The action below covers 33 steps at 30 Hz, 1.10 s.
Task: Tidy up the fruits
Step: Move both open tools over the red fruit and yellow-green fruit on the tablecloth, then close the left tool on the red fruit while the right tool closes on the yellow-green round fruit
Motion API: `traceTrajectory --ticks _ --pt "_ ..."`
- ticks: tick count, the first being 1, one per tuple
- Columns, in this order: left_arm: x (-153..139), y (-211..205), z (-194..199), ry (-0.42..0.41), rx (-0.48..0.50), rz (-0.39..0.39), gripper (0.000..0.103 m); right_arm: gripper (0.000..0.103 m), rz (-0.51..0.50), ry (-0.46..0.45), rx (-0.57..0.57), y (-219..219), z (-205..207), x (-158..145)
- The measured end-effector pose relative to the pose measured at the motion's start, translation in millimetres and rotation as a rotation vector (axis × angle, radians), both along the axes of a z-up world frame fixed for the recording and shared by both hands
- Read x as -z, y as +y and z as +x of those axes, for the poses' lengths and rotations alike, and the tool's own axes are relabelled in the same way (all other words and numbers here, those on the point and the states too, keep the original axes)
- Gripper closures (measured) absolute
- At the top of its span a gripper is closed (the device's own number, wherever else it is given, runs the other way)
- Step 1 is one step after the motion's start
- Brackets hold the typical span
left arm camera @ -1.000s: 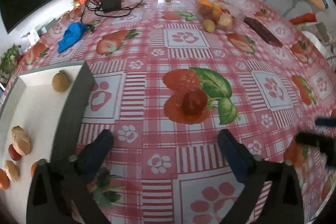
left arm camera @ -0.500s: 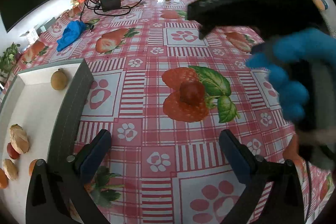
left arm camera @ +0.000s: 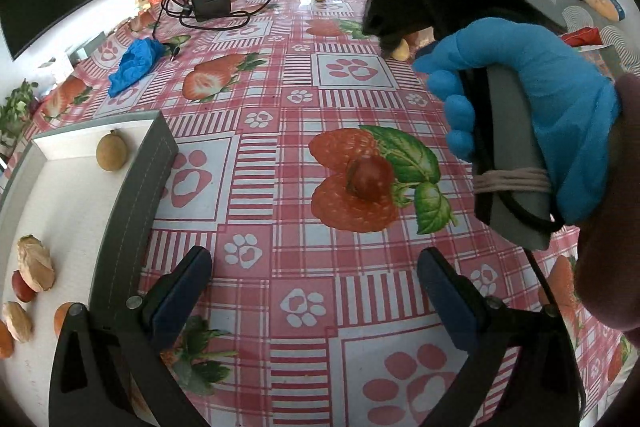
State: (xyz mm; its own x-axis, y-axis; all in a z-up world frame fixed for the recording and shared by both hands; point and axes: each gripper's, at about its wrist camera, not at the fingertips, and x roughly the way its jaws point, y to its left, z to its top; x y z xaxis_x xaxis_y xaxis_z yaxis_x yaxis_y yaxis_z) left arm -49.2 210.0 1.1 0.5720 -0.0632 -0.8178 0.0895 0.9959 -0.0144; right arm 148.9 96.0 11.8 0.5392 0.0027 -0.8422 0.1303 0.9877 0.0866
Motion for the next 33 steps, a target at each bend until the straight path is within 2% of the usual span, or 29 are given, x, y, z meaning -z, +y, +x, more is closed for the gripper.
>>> traceTrajectory --ticks 3,7,10,12,16,20,27,30,31,33 --pt "0 1 1 0.000 0.000 0.000 0.001 0.077 0.043 0.000 0.001 -9 -5 -1" --pt "0 1 1 0.000 0.000 -0.001 0.001 0.077 0.066 0.031 -0.032 -25 -33 -3" --pt "0 1 1 0.000 0.000 -0.001 0.001 0.077 0.070 0.050 -0.063 -42 -70 -5" --pt "0 1 1 0.000 0.000 0.000 0.001 0.077 0.036 0.049 -0.087 -54 -104 -8" --pt "0 1 1 0.000 -0.001 -0.001 0.001 0.077 -0.057 0.011 -0.126 -69 -169 -13" --pt "0 1 0 -0.001 0.000 -0.002 0.000 0.077 -0.066 -0.005 -0.120 -81 -224 -4" --pt "-10 -2 12 0.020 0.016 -0.017 0.006 0.076 -0.032 -0.083 -0.122 -92 -259 -2" --pt "-9 -12 27 0.023 0.035 0.019 0.008 0.075 -0.002 -0.087 -0.131 -96 -259 -2" --pt "-7 -14 31 0.028 0.038 0.030 0.011 0.071 0.008 -0.087 -0.130 -98 -261 -2" --pt "-4 -17 38 0.026 0.038 0.022 0.016 0.023 0.011 -0.093 -0.117 -102 -265 -3"
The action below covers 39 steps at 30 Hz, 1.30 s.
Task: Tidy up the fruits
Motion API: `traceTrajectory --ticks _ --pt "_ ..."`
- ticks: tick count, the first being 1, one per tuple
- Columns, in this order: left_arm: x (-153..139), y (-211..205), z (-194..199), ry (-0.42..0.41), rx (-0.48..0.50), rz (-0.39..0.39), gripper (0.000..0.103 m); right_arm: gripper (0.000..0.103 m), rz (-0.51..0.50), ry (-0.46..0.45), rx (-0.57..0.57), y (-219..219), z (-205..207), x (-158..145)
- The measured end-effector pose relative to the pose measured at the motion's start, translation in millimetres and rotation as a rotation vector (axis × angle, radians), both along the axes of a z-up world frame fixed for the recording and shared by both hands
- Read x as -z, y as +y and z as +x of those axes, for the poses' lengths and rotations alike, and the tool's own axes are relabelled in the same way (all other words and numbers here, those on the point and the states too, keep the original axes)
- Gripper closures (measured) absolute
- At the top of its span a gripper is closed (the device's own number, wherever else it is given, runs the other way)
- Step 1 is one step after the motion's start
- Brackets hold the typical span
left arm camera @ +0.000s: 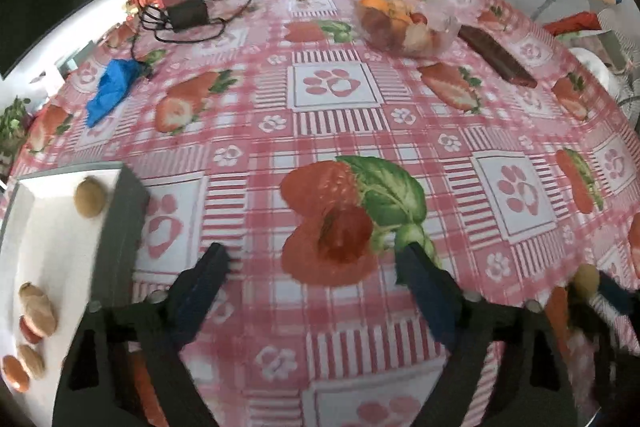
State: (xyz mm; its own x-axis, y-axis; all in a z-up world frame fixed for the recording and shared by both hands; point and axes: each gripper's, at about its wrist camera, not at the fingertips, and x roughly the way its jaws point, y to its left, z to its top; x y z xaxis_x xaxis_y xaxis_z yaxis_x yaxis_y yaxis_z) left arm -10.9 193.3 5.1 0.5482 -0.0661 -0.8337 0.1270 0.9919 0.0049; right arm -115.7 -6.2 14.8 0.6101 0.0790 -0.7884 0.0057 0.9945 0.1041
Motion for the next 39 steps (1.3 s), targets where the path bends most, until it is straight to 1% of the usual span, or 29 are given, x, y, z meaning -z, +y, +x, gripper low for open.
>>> traceTrajectory --ticks 1,2,3,4,5,6,7,9,11,12,14,15,16,17,18,21,22,23,25,28,30,33,39 --pt "-1 -1 1 -0.006 0.001 -0.001 0.024 0.023 -0.007 -0.019 0.016 -3 -4 -1" --pt "-2 -3 3 -0.012 0.006 -0.001 0.029 0.023 -0.012 -0.036 0.022 -5 -8 -3" --pt "-2 -4 4 -0.014 0.006 -0.005 0.032 0.023 -0.014 -0.037 0.020 -5 -9 -3" --pt "-3 -5 5 -0.017 0.005 -0.008 0.040 0.023 -0.015 -0.031 0.020 -6 -9 -3" --pt "-3 -7 4 -0.024 0.011 -0.008 0.053 0.023 -0.013 -0.027 0.025 -7 -9 -2" --pt "-4 -9 2 -0.032 0.025 -0.007 0.061 0.023 -0.010 -0.024 0.026 -6 -8 -1" --pt "-5 -11 0 -0.036 0.033 -0.003 0.076 0.023 -0.004 -0.022 0.024 -5 -6 -1" --pt "-5 -12 -9 -0.037 0.034 -0.002 0.076 0.023 -0.014 -0.026 0.018 0 -4 1" --pt "-5 -8 -23 -0.032 0.029 -0.022 0.076 0.024 -0.030 -0.024 0.013 7 -2 4" --pt "-5 -5 -31 -0.030 0.027 -0.030 0.075 0.033 -0.030 -0.024 0.013 8 -1 6" --pt "-6 0 -45 -0.029 0.019 -0.048 0.075 0.043 -0.063 -0.030 0.025 11 2 6" --pt "-6 3 -52 -0.031 0.014 -0.061 0.075 0.051 -0.057 -0.029 0.026 10 4 5" --pt "-6 6 -57 -0.032 0.010 -0.070 0.075 0.056 -0.046 -0.031 0.029 9 6 5" --pt "-6 8 -61 -0.034 0.008 -0.081 0.075 0.065 -0.044 -0.031 0.035 9 8 5" --pt "-6 10 -63 -0.038 0.005 -0.085 0.075 0.069 -0.047 -0.033 0.039 9 9 5" --pt "-7 9 -64 -0.040 0.000 -0.087 0.073 0.070 -0.063 -0.062 0.041 12 7 7" --pt "-7 10 -65 -0.039 0.001 -0.088 0.068 0.070 -0.076 -0.070 0.038 13 6 8" --pt "-7 9 -64 -0.037 -0.001 -0.087 0.058 0.070 -0.075 -0.069 0.037 13 6 8" --pt "-6 8 -62 -0.040 -0.010 -0.079 0.052 0.070 -0.063 -0.072 0.035 12 7 8" --pt "-4 4 -61 -0.056 -0.011 -0.049 0.053 0.070 -0.057 -0.075 0.036 11 6 7" --pt "-3 -1 -63 -0.069 -0.007 -0.013 0.053 0.070 -0.061 -0.075 0.035 11 6 8" --pt "-3 1 -62 -0.068 -0.018 -0.026 0.053 0.070 -0.056 -0.075 0.035 11 6 7" --pt "-3 1 -62 -0.069 -0.017 -0.021 0.053 0.069 -0.056 -0.075 0.035 11 6 8"
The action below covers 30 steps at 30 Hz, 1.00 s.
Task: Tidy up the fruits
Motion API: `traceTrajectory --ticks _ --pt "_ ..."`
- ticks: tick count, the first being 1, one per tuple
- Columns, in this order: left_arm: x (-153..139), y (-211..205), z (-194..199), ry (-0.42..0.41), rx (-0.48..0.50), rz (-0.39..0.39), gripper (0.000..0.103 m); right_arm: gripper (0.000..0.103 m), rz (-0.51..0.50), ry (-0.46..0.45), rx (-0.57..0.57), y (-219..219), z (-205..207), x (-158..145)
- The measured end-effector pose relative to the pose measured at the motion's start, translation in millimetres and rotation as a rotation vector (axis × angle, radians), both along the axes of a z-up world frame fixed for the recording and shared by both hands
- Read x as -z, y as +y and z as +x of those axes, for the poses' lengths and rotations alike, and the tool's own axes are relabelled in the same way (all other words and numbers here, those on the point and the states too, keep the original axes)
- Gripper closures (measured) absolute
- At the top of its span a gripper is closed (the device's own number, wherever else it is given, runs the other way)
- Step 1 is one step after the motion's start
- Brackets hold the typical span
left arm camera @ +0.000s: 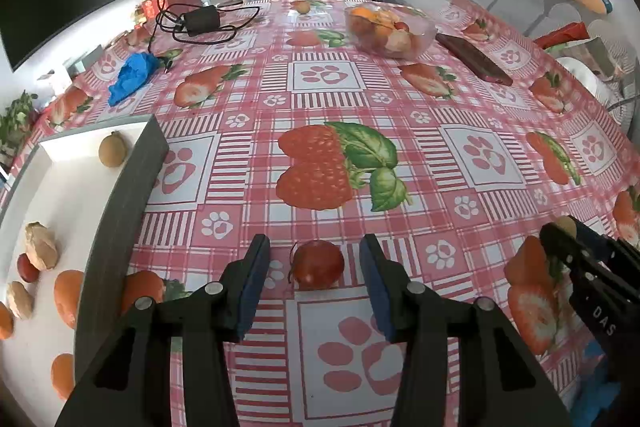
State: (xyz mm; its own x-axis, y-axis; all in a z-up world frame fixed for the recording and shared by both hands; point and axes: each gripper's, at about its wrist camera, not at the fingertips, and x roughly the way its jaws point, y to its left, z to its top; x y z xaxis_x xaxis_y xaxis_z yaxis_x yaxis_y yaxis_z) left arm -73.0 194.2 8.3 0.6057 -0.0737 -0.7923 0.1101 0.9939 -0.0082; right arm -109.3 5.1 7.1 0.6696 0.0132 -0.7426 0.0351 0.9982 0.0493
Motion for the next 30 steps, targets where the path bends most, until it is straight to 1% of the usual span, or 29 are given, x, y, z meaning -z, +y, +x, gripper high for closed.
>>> traceTrajectory --ticks 30 --pt "-0.2 -0.4 -0.9 -0.008 0.003 0.002 0.053 0.069 -0.001 -0.001 0.000 0.4 -0.2 0.0"
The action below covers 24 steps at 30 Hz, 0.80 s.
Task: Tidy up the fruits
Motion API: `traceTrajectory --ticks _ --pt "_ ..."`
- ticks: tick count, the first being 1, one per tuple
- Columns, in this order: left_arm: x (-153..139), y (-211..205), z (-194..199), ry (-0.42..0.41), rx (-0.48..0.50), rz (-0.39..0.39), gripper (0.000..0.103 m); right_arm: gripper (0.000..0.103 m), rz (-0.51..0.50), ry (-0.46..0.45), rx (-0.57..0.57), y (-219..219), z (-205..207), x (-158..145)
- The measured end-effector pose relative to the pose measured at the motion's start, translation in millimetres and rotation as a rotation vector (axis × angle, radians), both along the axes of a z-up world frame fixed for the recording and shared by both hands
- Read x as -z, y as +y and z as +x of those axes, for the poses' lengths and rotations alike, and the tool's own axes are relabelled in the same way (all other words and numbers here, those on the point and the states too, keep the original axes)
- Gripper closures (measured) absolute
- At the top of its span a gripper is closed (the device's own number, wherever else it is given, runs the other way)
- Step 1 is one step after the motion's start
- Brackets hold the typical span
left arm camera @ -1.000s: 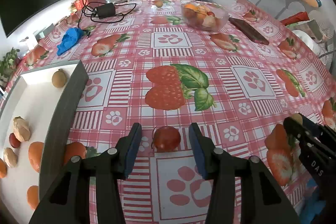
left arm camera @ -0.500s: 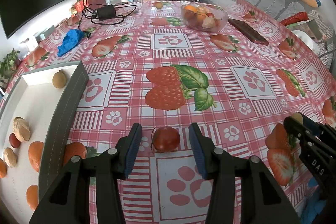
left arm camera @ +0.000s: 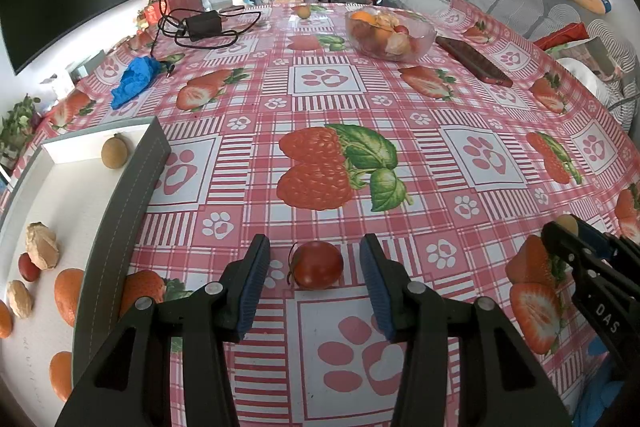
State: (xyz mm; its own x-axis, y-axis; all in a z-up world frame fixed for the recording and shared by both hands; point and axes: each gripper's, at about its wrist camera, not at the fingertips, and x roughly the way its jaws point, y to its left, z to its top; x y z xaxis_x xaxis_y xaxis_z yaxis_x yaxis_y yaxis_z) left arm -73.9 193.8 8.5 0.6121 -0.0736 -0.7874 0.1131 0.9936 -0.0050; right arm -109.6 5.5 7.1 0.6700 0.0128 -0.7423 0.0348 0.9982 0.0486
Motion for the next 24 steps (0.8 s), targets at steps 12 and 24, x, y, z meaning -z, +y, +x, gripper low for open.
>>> traceTrajectory --ticks 12,24 --pt "2 6 6 0.006 -0.032 -0.008 0.025 0.069 -0.001 -0.001 0.000 0 0 0" --pt "5 4 9 0.007 -0.022 -0.003 0.019 0.042 0.031 -0.004 -0.001 -4 -1 0"
